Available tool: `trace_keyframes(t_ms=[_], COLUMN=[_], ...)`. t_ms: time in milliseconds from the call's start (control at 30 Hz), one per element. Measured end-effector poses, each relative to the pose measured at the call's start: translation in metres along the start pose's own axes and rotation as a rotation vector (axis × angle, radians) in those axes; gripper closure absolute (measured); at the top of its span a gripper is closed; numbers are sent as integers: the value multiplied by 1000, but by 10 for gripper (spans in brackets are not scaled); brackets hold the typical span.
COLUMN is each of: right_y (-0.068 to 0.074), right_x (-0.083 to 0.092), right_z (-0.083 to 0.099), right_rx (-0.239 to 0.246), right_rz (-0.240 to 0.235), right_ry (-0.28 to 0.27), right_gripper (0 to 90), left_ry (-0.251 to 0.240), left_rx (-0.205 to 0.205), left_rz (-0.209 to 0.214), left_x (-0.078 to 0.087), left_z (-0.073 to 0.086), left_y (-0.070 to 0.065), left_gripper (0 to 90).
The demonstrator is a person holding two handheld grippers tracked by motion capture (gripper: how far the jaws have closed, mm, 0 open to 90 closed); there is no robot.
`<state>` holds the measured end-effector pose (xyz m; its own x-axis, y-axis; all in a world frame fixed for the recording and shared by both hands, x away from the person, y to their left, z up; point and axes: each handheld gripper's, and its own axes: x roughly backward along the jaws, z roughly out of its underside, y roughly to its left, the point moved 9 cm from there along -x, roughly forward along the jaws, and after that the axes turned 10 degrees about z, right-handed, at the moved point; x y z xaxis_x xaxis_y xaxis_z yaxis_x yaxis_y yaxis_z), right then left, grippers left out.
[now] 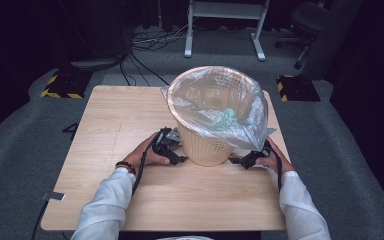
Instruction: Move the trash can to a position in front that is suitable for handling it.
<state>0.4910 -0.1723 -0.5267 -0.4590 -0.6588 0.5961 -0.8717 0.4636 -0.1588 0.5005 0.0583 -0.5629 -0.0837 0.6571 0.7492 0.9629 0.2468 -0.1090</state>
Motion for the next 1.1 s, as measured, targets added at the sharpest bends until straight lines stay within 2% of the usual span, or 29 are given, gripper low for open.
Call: trace_keyframes(t_ms=[33,67,100,167,233,267,333,367,400,433,467,500,567,600,667,700,733,767,800,867,900,967,1000,1100], right_y=[0,9,9,19,32,39,57,65,73,79,83,85,88,90,90,89,89,89,87,87,87,87,88,88], right_x=[0,0,0,0,2,4,9,12,16,18,19,22,28,31,36,43,43,46,50,58,65,67,72,74], right_z=[0,-2,-2,-3,-4,-4,-3,-2,-2,-2,-2,-2,-1,4,13,17,17,18,18,18,16,15,13,11], right_rx=[0,25,25,30,39,46,56,74,81,82,68,51,4,-19,-5,-44,-44,-52,-55,-68,-88,-93,-107,-97], right_rz=[0,-15,-15,-43,-59,-62,-100,-102,-114,-110,-93,-74,-80,-66,-3,28,28,48,88,125,153,163,179,206], right_ry=[0,4,4,-14,-27,-32,-45,-49,-61,-59,-41,-35,-48,-33,-18,-37,-37,-48,-63,-89,-125,-134,-163,-175], right_gripper=[59,59,59,59,60,61,62,91,128,161,171,153,153,155,180,211,211,218,233,245,268,268,273,275], left_ry=[5,2,9,7,-5,-3,5,7,-4,-10,-27,-27,-24,-36,-89,-110,-111,-111,-115,-116,-115,-117,-117,-117], left_rx=[2,4,-1,8,-2,3,-19,-19,-1,34,78,98,111,110,114,124,130,136,140,145,151,154,154,154], left_rz=[1,11,17,18,15,27,37,42,31,7,-29,-47,-68,-69,-74,-88,-97,-103,-108,-116,-117,-117,-118,-117], left_x=[2,4,7,13,18,20,27,31,34,37,40,45,56,61,68,72,75,78,81,84,85,86,86,86], left_z=[2,5,9,17,25,30,40,46,51,56,61,67,82,89,102,108,112,117,120,125,126,127,127,127], left_y=[-1,-4,-6,-12,-23,-32,-49,-57,-63,-66,-69,-74,-85,-92,-104,-108,-110,-115,-117,-121,-122,-122,-122,-122], left_gripper=[212,212,212,220,219,218,220,220,220,217,212,204,200,200,200,201,201,201,201,201,201,201,201,200])
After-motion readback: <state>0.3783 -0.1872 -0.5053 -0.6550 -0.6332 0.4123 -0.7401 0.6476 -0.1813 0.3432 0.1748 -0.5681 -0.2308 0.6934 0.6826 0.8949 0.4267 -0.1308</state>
